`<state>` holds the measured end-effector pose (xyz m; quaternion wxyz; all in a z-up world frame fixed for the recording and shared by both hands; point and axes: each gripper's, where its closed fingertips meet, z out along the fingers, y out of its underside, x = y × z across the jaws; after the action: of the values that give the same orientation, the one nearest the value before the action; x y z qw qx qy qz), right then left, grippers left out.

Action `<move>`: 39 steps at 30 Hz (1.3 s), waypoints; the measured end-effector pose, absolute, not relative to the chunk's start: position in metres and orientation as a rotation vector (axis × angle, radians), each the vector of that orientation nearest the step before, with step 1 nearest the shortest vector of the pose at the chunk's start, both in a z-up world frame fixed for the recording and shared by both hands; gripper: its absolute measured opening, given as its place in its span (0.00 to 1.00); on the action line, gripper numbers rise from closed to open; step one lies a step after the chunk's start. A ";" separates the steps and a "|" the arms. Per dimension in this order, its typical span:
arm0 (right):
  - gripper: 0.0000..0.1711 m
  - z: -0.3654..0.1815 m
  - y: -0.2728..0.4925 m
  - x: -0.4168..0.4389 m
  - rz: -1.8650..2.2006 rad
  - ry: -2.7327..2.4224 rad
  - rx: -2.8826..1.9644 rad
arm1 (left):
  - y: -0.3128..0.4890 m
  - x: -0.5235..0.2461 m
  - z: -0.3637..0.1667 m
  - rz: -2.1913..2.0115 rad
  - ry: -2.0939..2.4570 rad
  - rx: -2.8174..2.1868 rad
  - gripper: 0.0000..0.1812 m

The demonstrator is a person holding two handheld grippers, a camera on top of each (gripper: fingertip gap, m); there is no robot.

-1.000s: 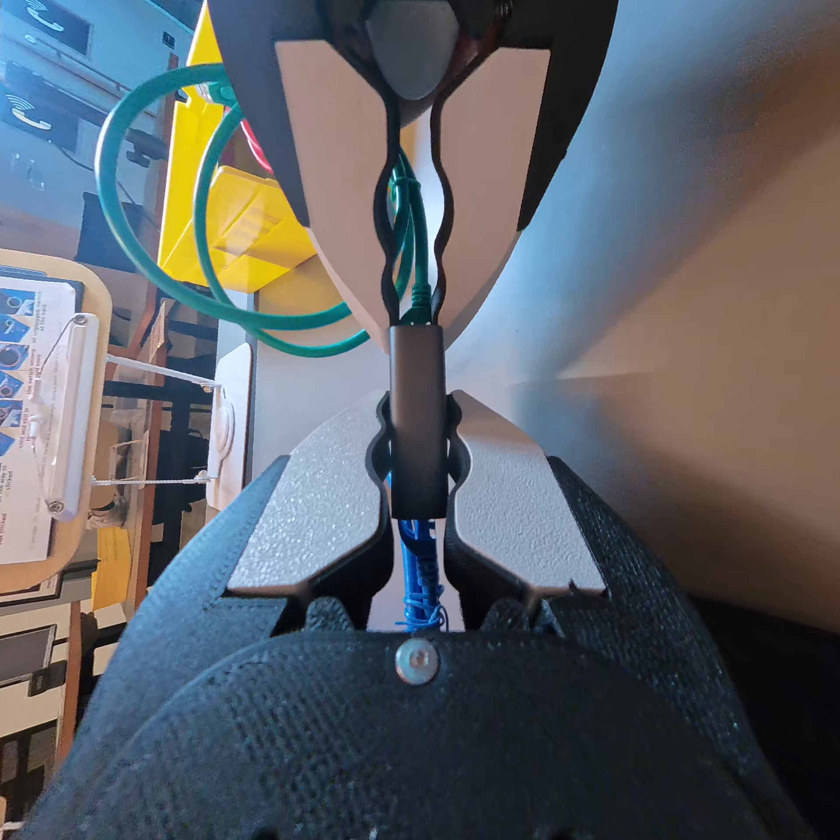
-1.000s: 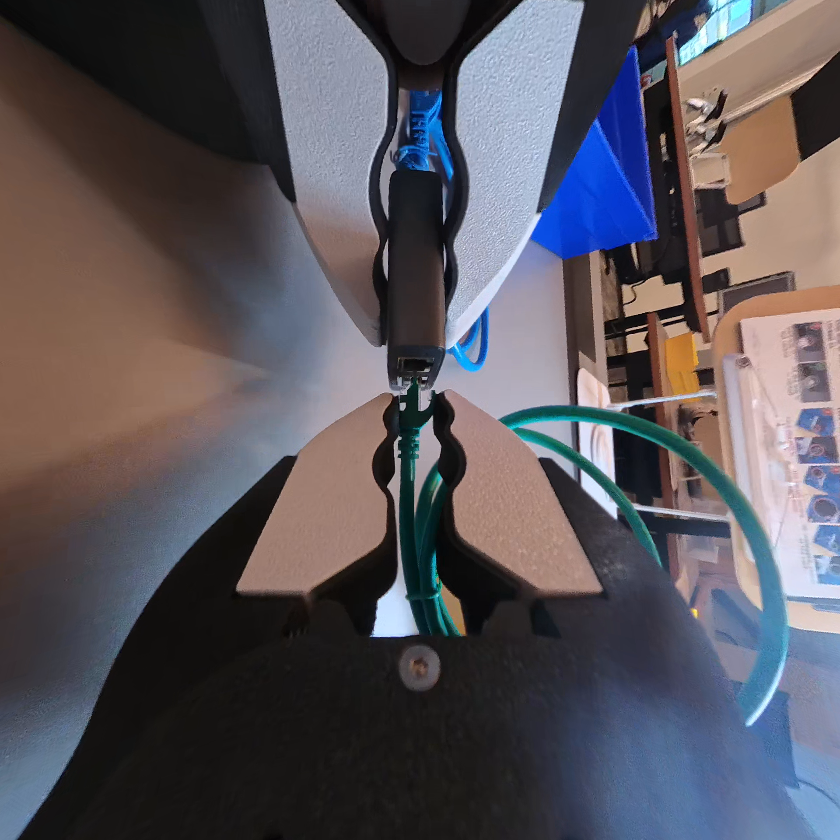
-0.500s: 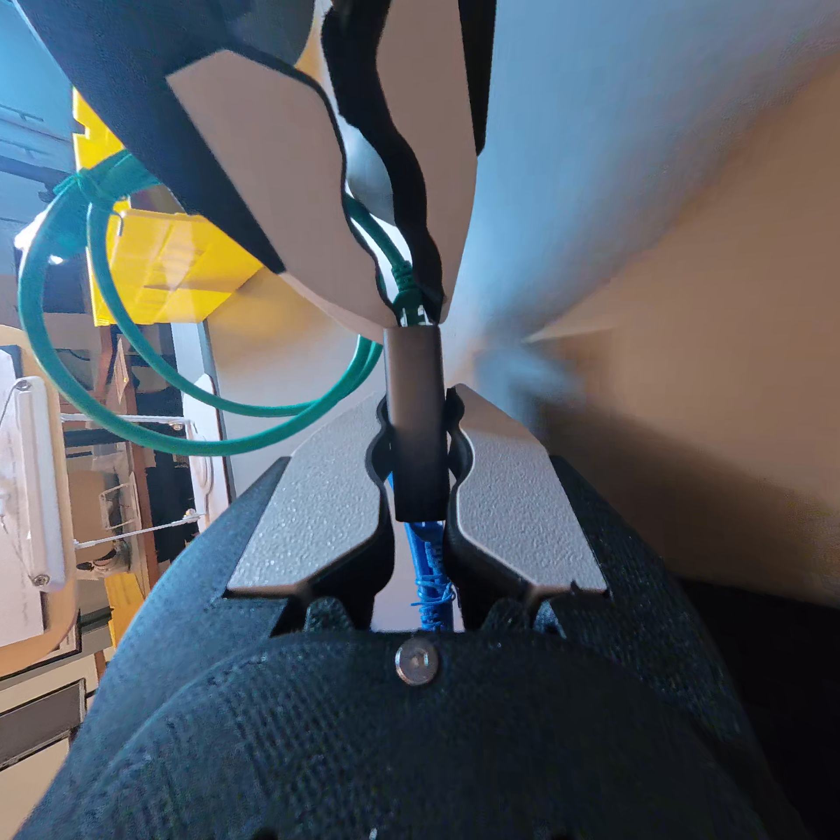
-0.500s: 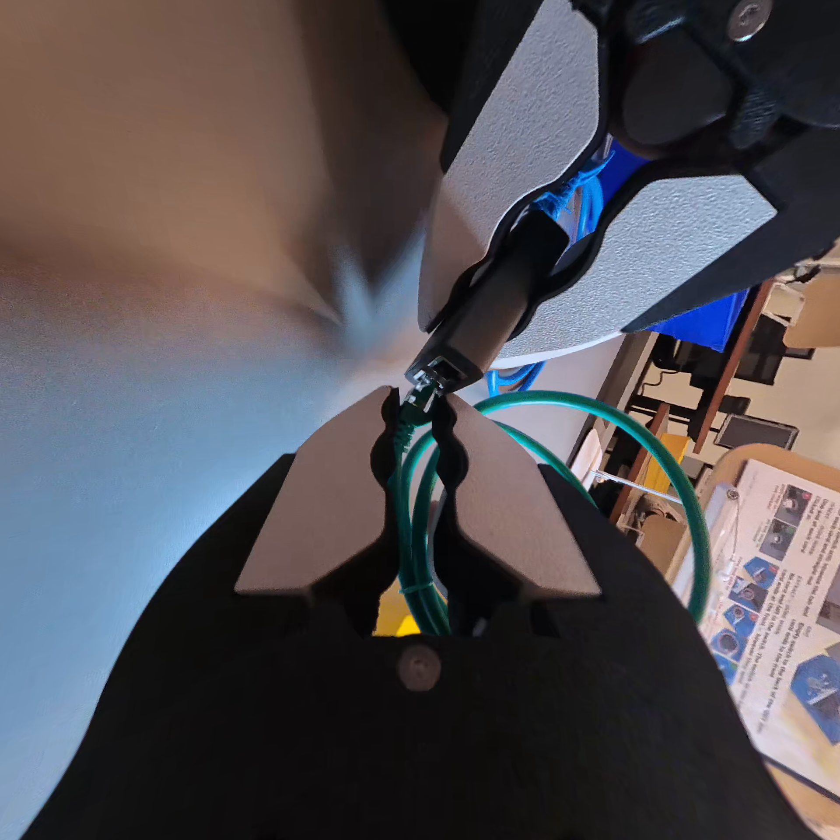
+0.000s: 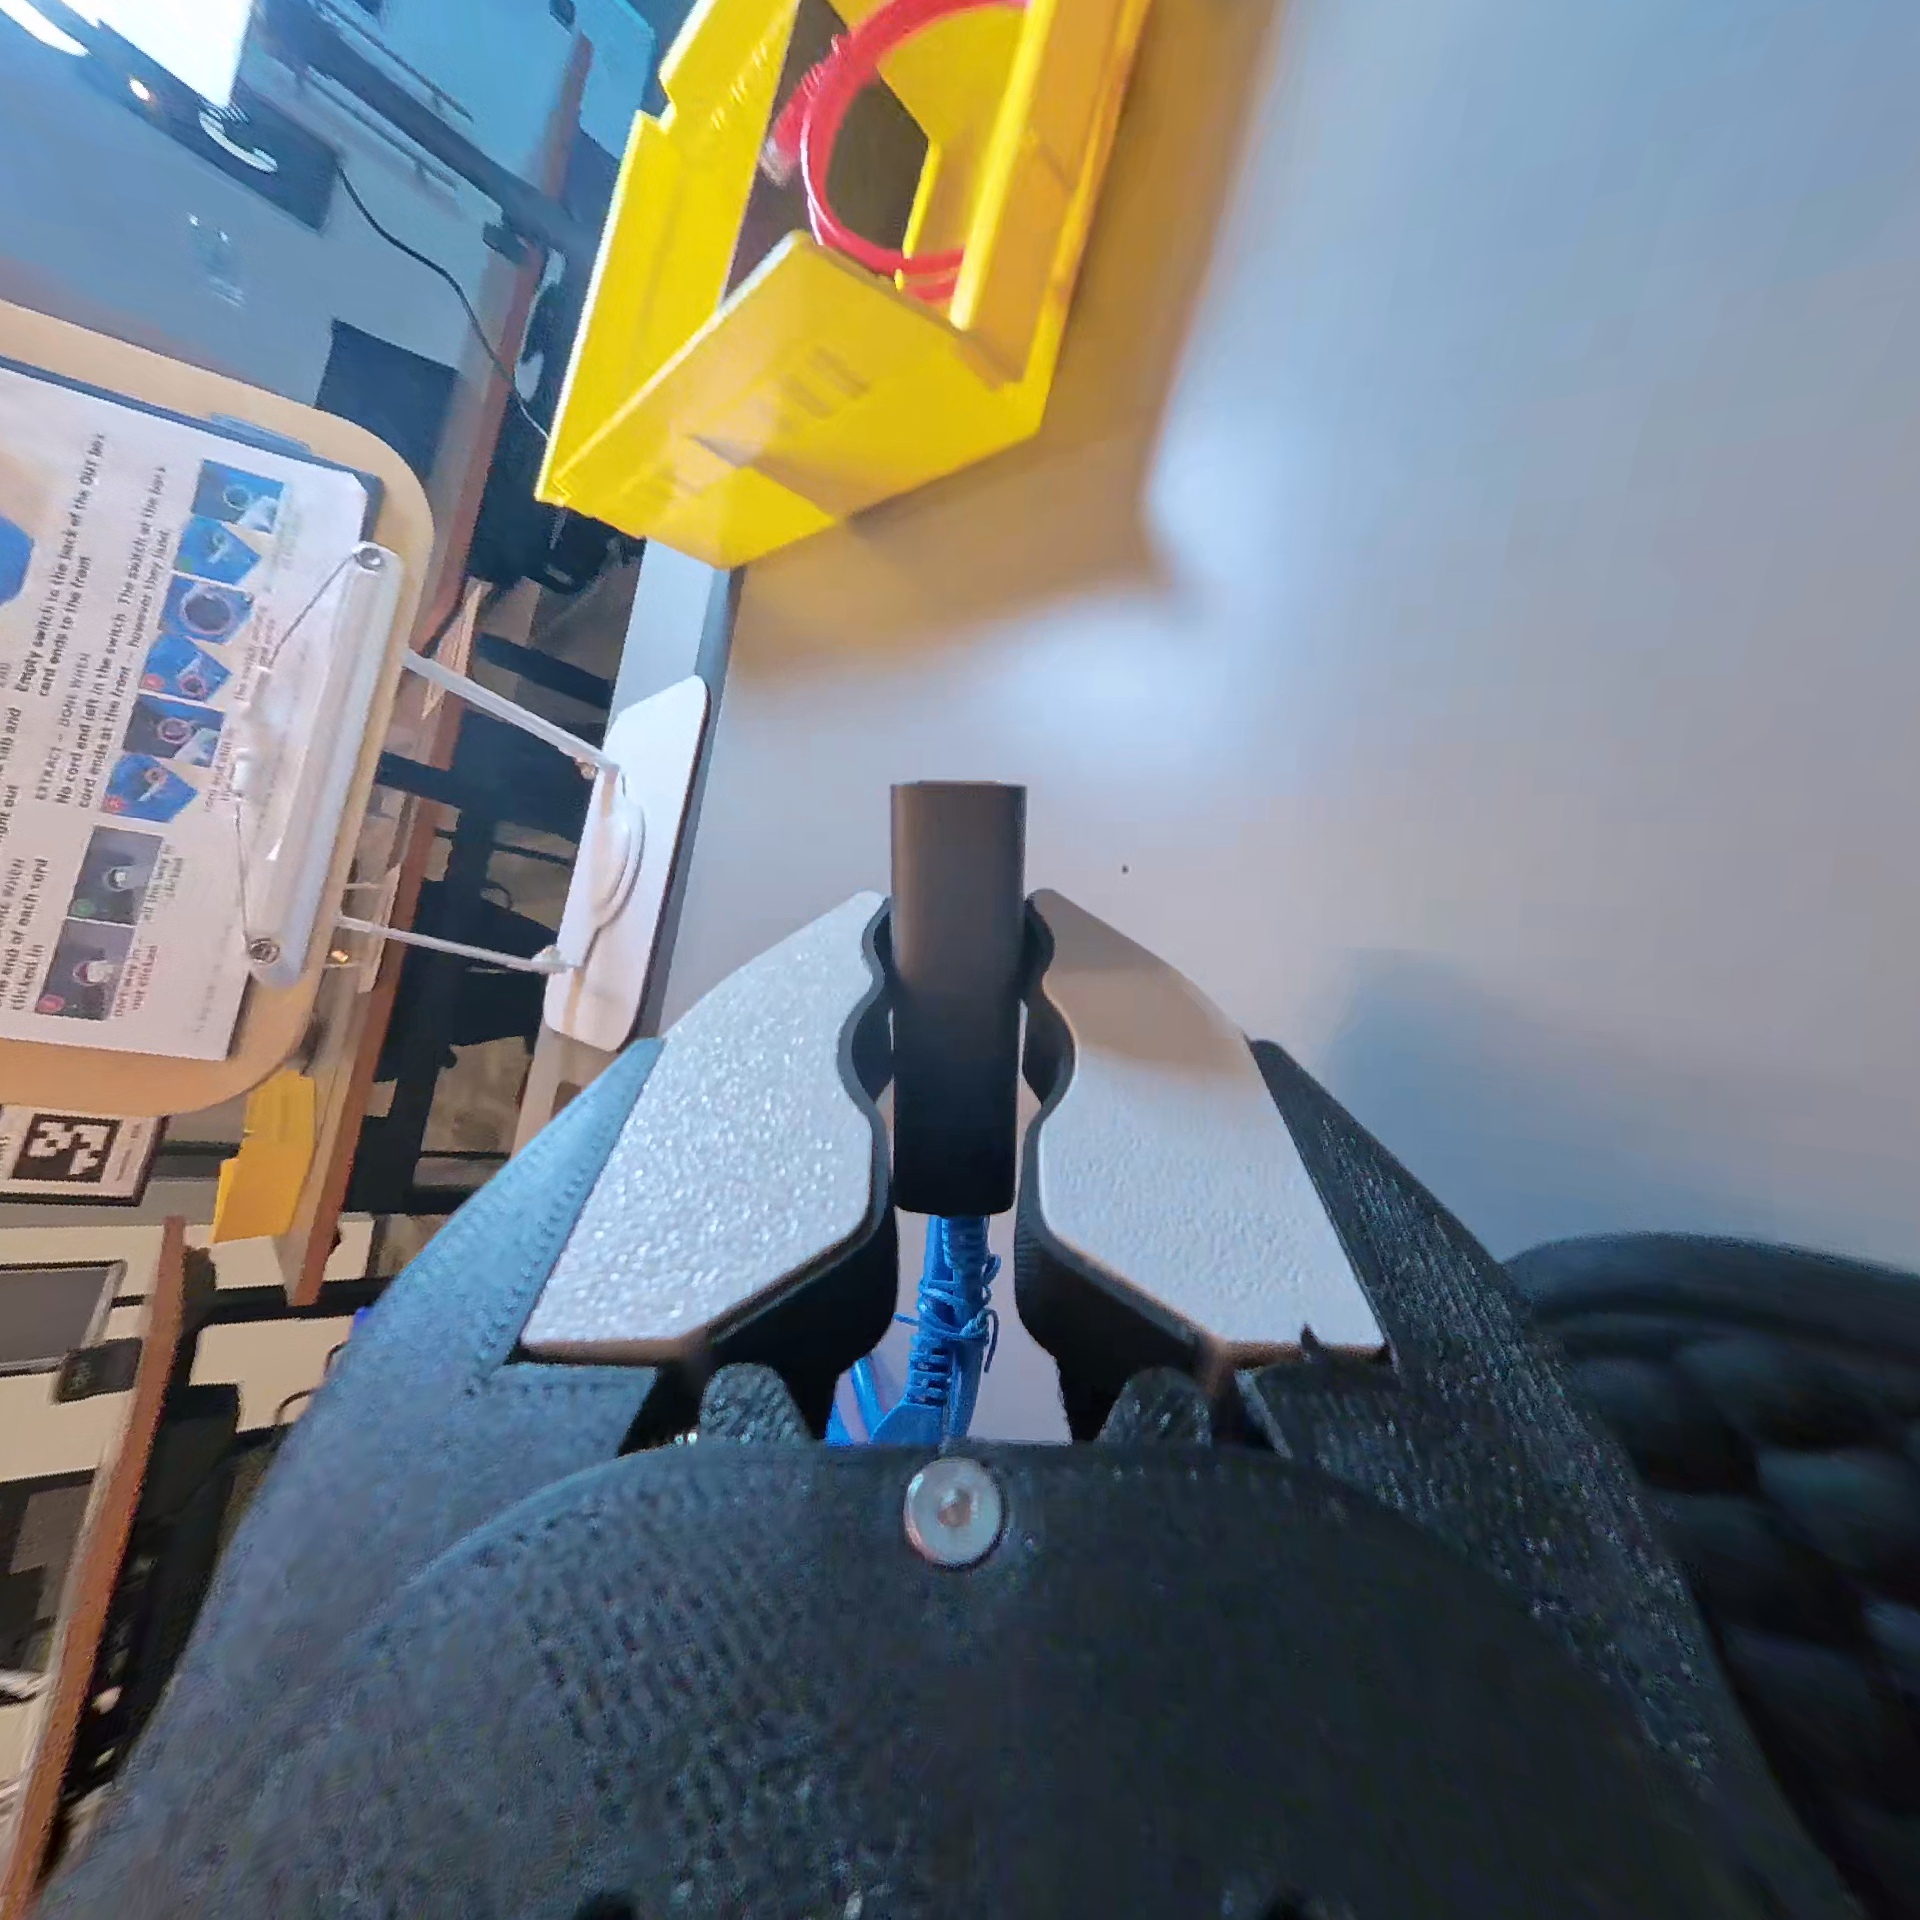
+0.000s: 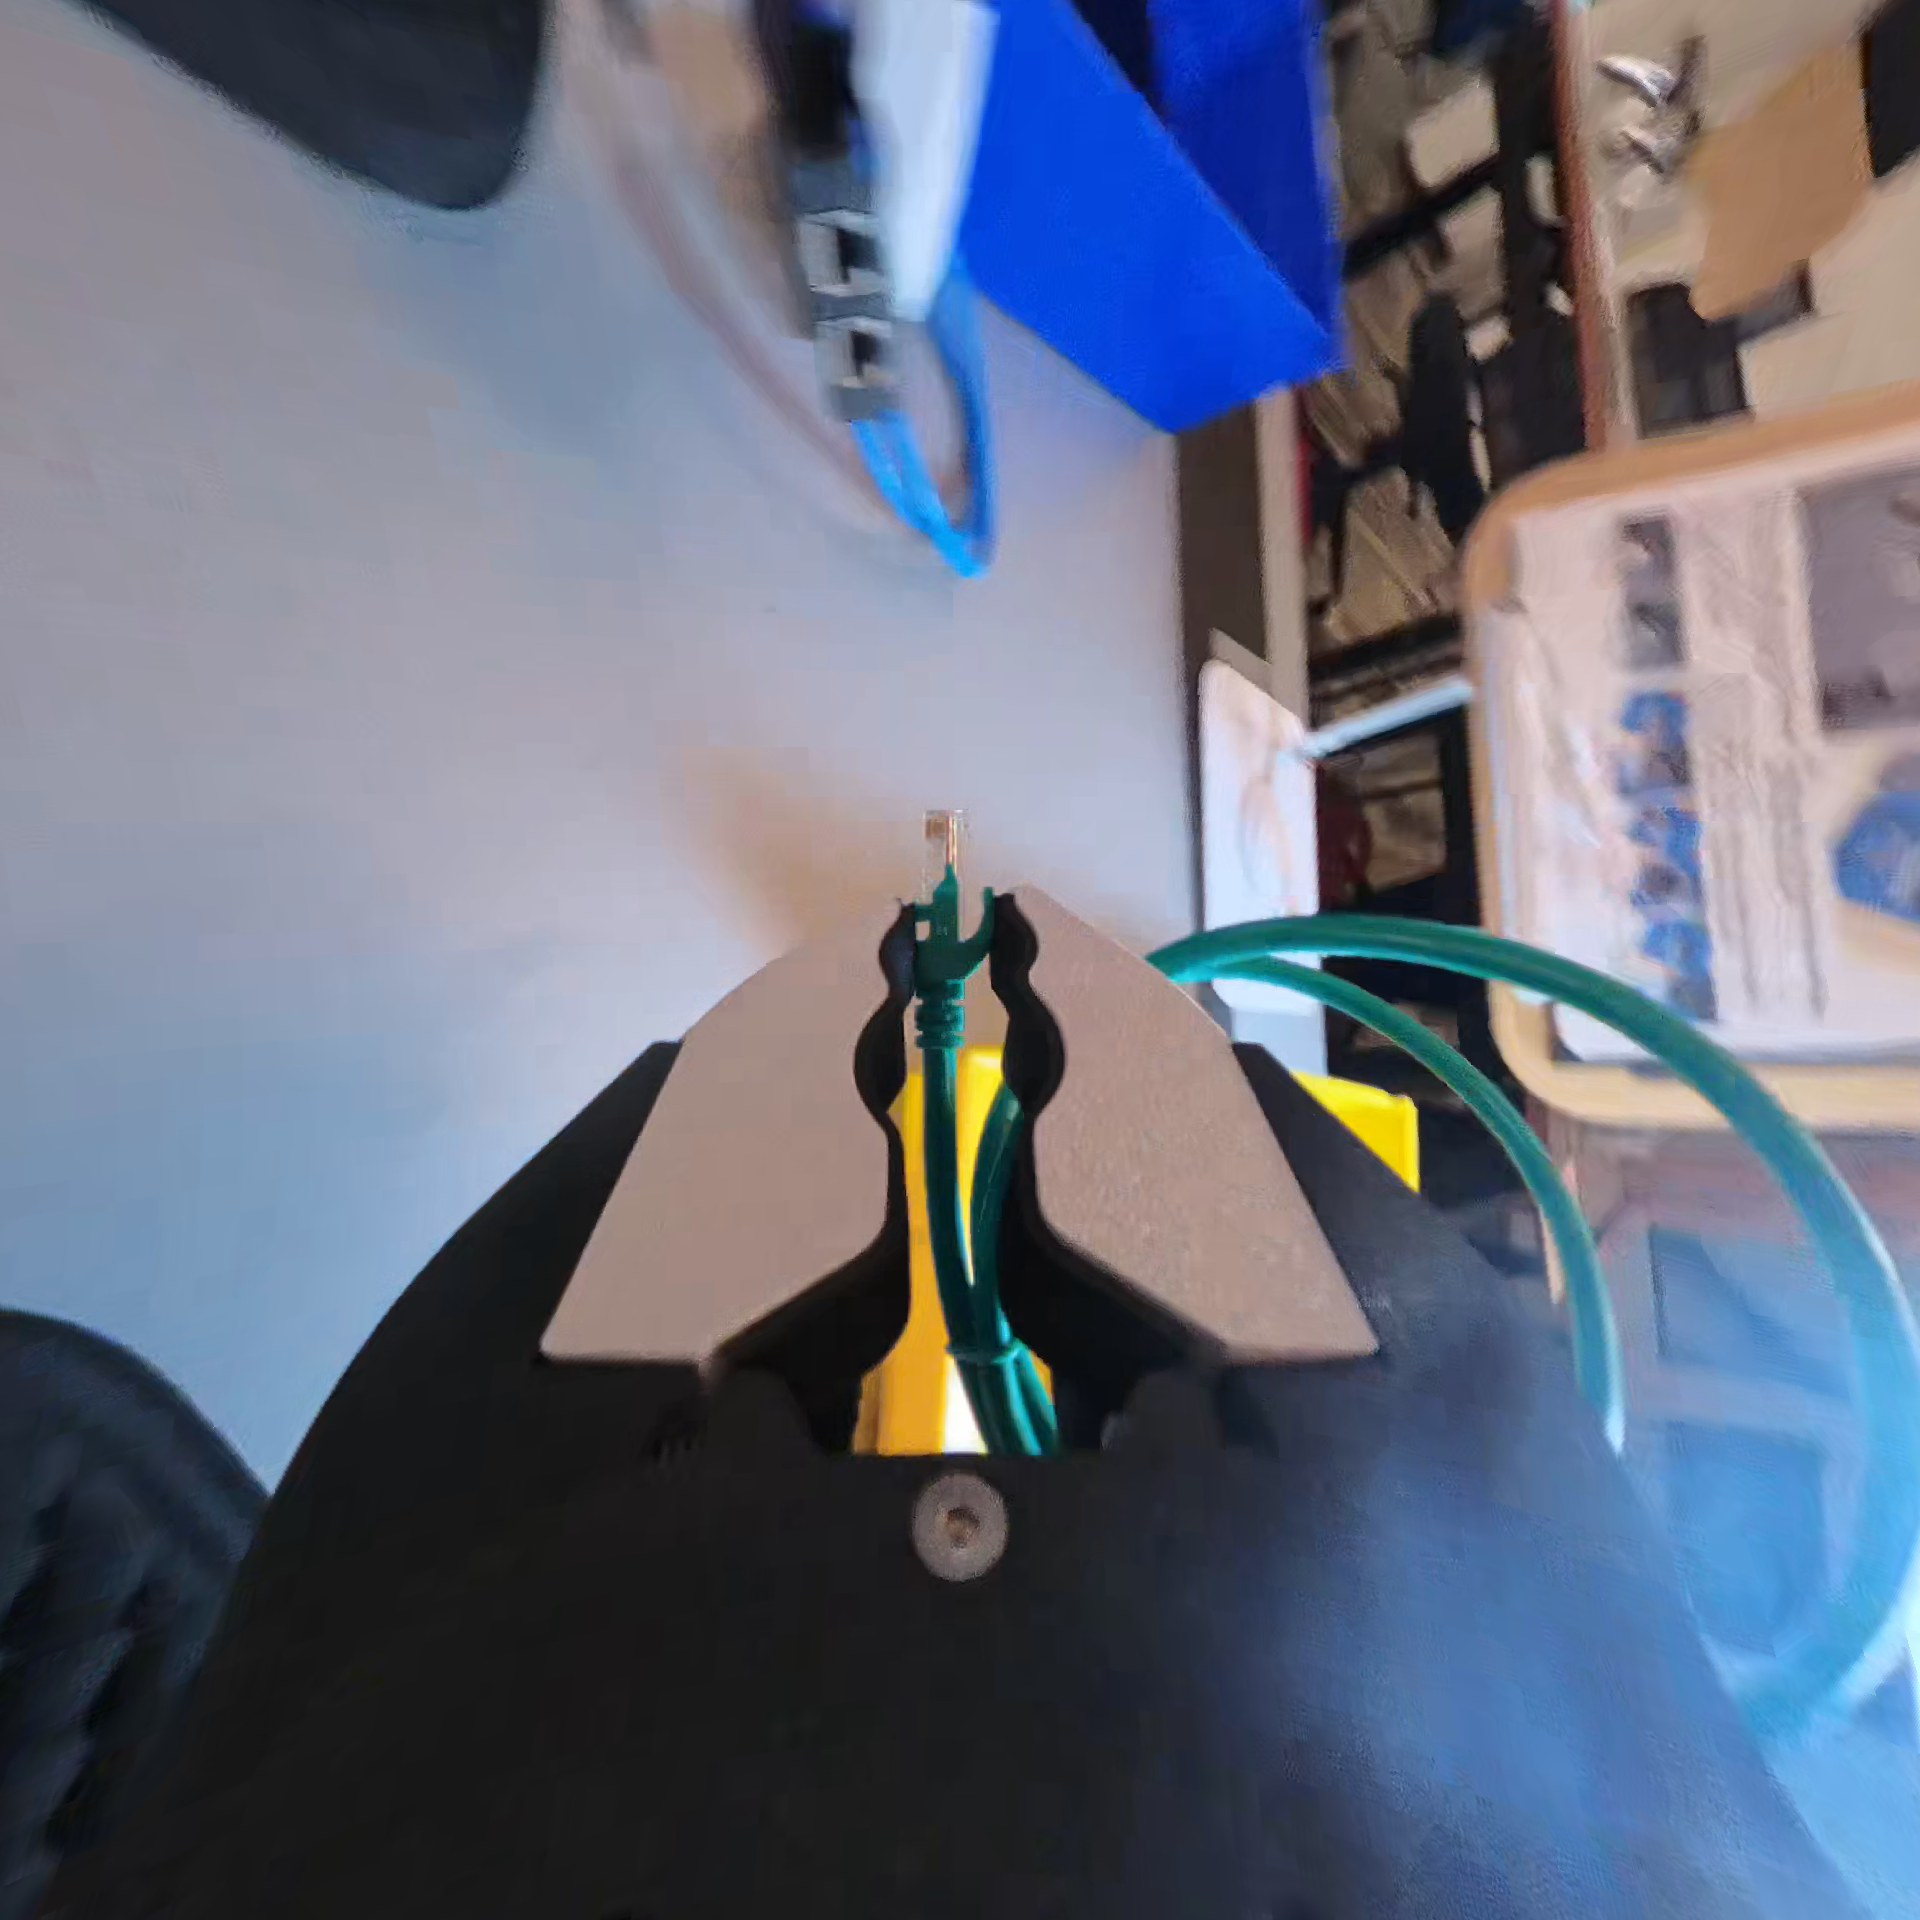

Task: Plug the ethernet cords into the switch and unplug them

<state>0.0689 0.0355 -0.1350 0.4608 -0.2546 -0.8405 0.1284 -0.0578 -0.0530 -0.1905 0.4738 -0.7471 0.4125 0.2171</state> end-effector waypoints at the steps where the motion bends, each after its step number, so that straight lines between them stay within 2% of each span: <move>1: 0.08 -0.120 0.051 0.068 0.334 -2.026 -0.682 | -0.052 -0.055 -0.188 0.503 0.994 -1.816 0.12; 3: 0.09 -0.108 0.089 0.068 0.297 -1.995 -0.823 | -0.052 -0.050 -0.189 0.453 0.966 -1.807 0.12; 6: 0.09 -0.121 0.156 0.061 0.122 -1.978 -1.043 | -0.052 -0.050 -0.199 0.455 0.973 -1.819 0.12; 9: 0.09 -0.173 0.187 0.046 0.210 -2.033 -1.241 | -0.051 -0.048 -0.206 0.451 0.989 -1.831 0.12; 11: 0.13 -0.200 0.191 0.038 0.251 -2.056 -1.300 | -0.052 -0.046 -0.207 0.444 0.988 -1.828 0.12; 20: 0.16 -0.122 0.107 0.019 0.688 -1.856 -1.076 | -0.050 -0.036 -0.191 0.342 0.929 -1.730 0.12; 24: 0.21 -0.145 0.044 0.020 0.726 -1.958 -0.903 | -0.062 -0.011 -0.161 0.184 0.923 -1.574 0.12; 28: 0.30 -0.172 0.012 0.009 0.726 -1.958 -0.777 | -0.082 0.014 -0.113 -0.165 0.851 -1.362 0.12; 30: 0.31 -0.176 -0.008 0.005 0.816 -1.958 -0.708 | -0.091 0.021 -0.095 -0.305 0.826 -1.266 0.12; 31: 0.27 -0.177 -0.017 0.005 0.832 -1.969 -0.657 | -0.094 0.022 -0.090 -0.345 0.817 -1.239 0.12; 32: 0.09 -0.176 -0.023 0.008 0.819 -1.980 -0.586 | -0.094 0.021 -0.088 -0.356 0.810 -1.230 0.12; 33: 0.01 -0.169 -0.026 0.009 0.801 -1.953 -0.523 | -0.093 0.016 -0.088 -0.346 0.801 -1.237 0.12; 39: 0.01 -0.144 0.021 0.025 0.544 -1.960 -0.647 | -0.073 -0.031 -0.128 -0.183 0.768 -1.514 0.14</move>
<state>0.0251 0.0206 -0.1437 0.4826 -0.2654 -0.8042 0.2234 -0.0307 -0.0727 -0.1285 0.6571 -0.6684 0.3389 -0.0809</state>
